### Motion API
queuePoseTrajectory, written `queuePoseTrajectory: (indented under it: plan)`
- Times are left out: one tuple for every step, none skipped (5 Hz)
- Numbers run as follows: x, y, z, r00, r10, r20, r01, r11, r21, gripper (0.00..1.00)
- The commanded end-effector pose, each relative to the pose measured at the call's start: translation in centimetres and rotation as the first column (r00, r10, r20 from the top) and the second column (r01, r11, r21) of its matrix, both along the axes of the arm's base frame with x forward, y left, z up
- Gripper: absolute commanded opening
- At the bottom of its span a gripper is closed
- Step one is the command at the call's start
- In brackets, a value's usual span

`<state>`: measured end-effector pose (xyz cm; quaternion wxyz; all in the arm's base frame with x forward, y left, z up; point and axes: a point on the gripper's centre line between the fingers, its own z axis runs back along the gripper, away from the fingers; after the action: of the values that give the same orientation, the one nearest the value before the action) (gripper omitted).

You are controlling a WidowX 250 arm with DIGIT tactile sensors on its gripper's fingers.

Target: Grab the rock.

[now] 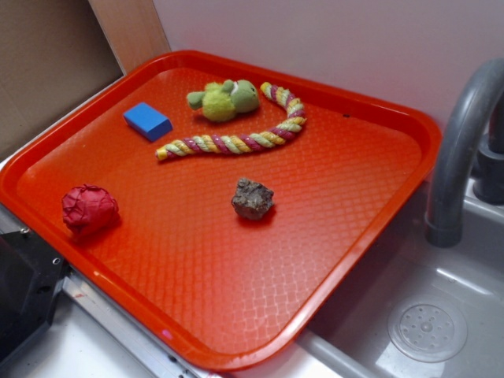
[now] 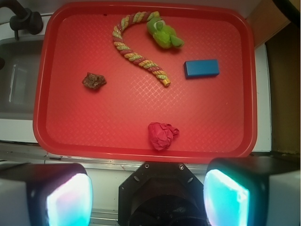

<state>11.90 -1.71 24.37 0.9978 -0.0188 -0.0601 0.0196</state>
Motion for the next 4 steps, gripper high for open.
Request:
queuePoseTrajectory:
  plan:
    - [0.0, 0.0, 0.0, 1.000, 0.000, 0.000, 0.000, 1.000, 0.000, 1.00]
    - [3.0, -0.8, -1.8, 0.982, -0.158, 0.100, 0.159, 0.987, -0.005, 1.00]
    - [4.9, -1.5, -3.0, 0.922, -0.336, 0.195, 0.330, 0.942, 0.060, 1.00]
    - [7.0, -4.3, -5.8, 0.797, -0.538, 0.273, 0.552, 0.833, 0.029, 1.00]
